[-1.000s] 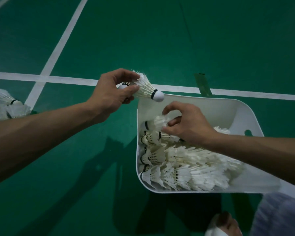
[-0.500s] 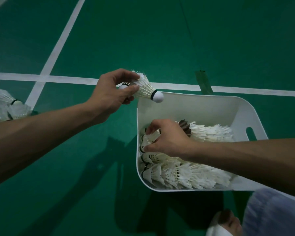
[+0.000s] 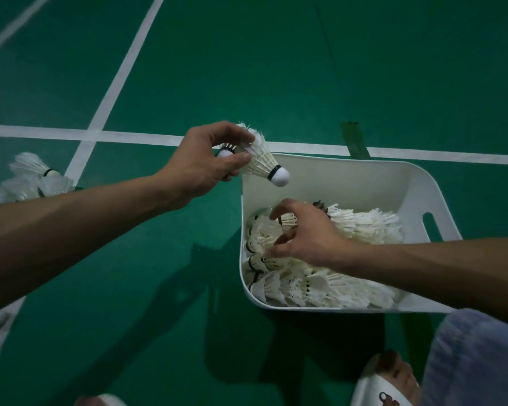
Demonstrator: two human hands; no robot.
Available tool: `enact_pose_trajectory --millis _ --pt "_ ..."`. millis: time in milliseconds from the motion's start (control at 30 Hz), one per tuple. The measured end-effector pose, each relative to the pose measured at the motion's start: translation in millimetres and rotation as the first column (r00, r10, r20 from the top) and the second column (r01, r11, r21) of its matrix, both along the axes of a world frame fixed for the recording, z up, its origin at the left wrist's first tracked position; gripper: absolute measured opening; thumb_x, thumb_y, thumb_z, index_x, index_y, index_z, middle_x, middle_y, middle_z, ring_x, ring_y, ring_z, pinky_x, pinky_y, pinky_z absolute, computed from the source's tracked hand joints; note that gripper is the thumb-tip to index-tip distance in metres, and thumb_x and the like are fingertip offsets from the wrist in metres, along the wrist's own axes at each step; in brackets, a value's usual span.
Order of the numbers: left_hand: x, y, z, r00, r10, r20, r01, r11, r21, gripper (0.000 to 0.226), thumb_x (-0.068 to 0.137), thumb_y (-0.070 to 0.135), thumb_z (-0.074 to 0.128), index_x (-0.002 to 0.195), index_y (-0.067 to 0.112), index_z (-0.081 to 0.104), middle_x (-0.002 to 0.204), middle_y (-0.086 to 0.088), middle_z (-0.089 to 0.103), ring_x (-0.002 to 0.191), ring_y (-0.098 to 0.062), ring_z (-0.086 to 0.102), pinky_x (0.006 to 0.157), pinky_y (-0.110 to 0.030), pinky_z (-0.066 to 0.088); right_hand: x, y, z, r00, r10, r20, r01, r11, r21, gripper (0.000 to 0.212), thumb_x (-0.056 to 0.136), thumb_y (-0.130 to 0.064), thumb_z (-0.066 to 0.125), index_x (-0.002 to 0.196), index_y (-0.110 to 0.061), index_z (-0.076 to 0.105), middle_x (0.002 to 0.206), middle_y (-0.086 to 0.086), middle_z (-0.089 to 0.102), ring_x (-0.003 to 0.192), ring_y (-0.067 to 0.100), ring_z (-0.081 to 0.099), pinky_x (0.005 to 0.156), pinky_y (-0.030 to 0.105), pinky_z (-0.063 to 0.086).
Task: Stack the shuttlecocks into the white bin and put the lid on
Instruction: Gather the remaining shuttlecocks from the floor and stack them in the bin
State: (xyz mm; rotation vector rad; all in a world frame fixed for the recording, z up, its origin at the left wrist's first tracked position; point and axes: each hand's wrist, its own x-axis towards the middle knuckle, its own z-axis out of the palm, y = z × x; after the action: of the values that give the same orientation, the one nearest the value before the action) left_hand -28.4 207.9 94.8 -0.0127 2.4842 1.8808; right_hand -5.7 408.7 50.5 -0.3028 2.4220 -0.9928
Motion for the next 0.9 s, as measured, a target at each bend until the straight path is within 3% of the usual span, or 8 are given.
enact_pose_trajectory --millis 100,233,333,433,633,767,900 --pt "3 2 6 1.0 -0.024 -0.008 0.024 0.998 -0.051 0.022 0.085 0.004 0.067 0.097 0.023 0.065 0.093 0.008 0.066 0.065 -0.016 0.056 0.062 -0.028 0.053 2 18 3 0.997 -0.082 0.01 0.083 0.994 -0.068 0.05 0.062 -0.022 0.089 0.102 -0.024 0.059 0.106 -0.008 0.064 0.075 0.008 0.069 0.071 0.031 0.059" --pt "5 9 14 0.996 -0.088 -0.02 0.084 0.988 -0.132 0.025 0.086 0.004 0.066 0.095 0.027 0.066 0.092 0.013 0.067 0.061 -0.008 0.058 0.059 -0.021 0.052 -9 39 23 0.972 -0.235 0.026 0.234 0.939 -0.253 0.048 0.059 -0.021 0.085 0.099 -0.015 0.059 0.1 0.002 0.066 0.084 0.016 0.069 0.073 0.036 0.061" --pt "7 22 19 0.982 -0.19 -0.01 0.182 0.954 -0.24 0.022 0.087 0.003 0.064 0.102 0.019 0.067 0.091 0.01 0.065 0.058 0.005 0.056 0.057 -0.011 0.047 -18 44 40 0.969 -0.245 -0.034 0.217 0.907 -0.361 0.06 0.051 -0.034 0.085 0.101 -0.018 0.056 0.105 0.0 0.065 0.093 0.012 0.067 0.078 0.032 0.059" --pt "6 32 20 0.966 -0.258 0.029 0.254 0.917 -0.309 0.022 0.089 0.006 0.063 0.106 0.019 0.066 0.092 0.014 0.063 0.06 0.009 0.058 0.059 -0.01 0.048 -24 40 43 0.973 -0.225 -0.049 0.187 0.894 -0.406 0.055 0.06 -0.022 0.088 0.104 -0.02 0.056 0.105 0.002 0.066 0.094 0.013 0.067 0.08 0.035 0.059" --pt "4 42 13 0.958 -0.281 0.06 0.286 0.91 -0.301 0.023 0.089 0.006 0.063 0.102 0.025 0.066 0.094 0.013 0.066 0.064 0.001 0.06 0.065 -0.021 0.053 -29 29 40 0.988 -0.146 -0.059 0.119 0.94 -0.32 0.059 0.065 -0.016 0.087 0.113 -0.024 0.053 0.109 -0.001 0.066 0.082 0.014 0.07 0.074 0.037 0.06" --pt "4 39 13 0.967 -0.252 0.044 0.254 0.921 -0.295 0.031 0.095 0.005 0.052 0.116 0.027 0.058 0.108 0.013 0.065 0.07 -0.012 0.065 0.065 -0.025 0.055 -23 26 39 0.99 -0.032 -0.14 0.001 0.977 -0.213 0.071 0.071 -0.011 0.082 0.129 -0.03 0.045 0.122 -0.011 0.05 0.074 0.013 0.069 0.058 0.02 0.057" --pt "3 28 16 0.98 -0.197 0.034 0.199 0.957 -0.213 0.037 0.099 0.001 0.04 0.123 0.026 0.051 0.127 0.011 0.057 0.078 -0.03 0.068 0.073 -0.039 0.057 -25 32 34 0.976 -0.011 -0.218 -0.015 0.993 -0.115 0.049 0.076 -0.018 0.078 0.118 -0.03 0.054 0.114 -0.003 0.053 0.078 0.017 0.067 0.062 0.021 0.054"
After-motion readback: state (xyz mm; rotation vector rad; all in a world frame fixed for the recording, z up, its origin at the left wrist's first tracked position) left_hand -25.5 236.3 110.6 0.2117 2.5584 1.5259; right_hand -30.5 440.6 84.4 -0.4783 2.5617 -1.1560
